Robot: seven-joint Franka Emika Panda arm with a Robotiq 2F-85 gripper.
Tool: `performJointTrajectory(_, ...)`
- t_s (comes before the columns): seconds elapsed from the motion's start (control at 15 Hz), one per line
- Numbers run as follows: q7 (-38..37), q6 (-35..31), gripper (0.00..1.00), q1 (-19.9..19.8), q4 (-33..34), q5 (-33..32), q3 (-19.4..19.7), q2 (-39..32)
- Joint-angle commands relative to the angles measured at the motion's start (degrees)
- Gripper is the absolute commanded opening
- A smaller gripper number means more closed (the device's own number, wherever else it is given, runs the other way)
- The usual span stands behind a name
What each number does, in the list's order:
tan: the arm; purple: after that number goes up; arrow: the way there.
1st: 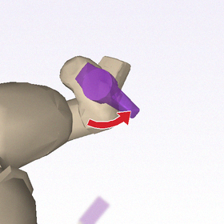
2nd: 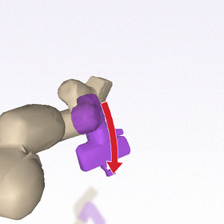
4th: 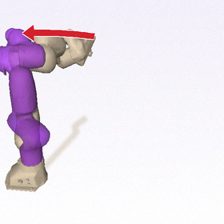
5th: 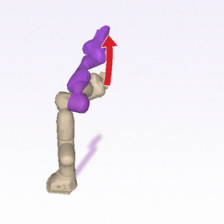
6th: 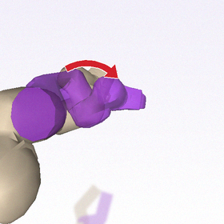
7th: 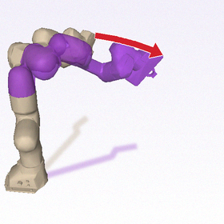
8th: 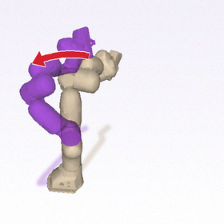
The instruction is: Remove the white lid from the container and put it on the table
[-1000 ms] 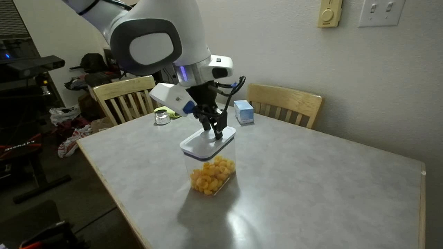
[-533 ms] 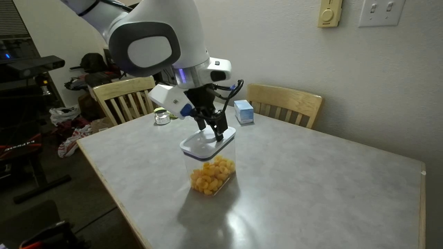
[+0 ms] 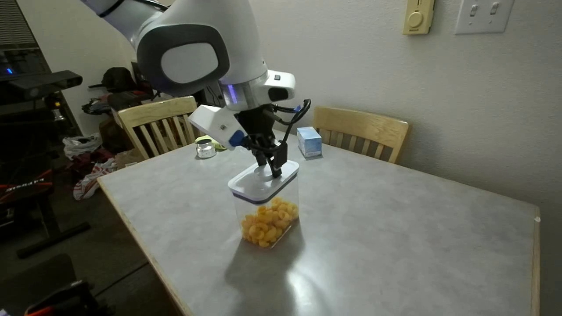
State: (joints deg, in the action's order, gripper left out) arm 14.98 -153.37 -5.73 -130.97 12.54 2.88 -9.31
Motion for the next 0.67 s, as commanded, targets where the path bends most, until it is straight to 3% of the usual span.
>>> performJointTrajectory(0.0, 1.5, -0.8, 0.28, -1.1, -1.1, 1.7, -1.0, -0.3)
performJointTrajectory(0.6, -5.3, 0.6, 0.28, 0.3, -1.7, -3.0, 0.2, 3.4)
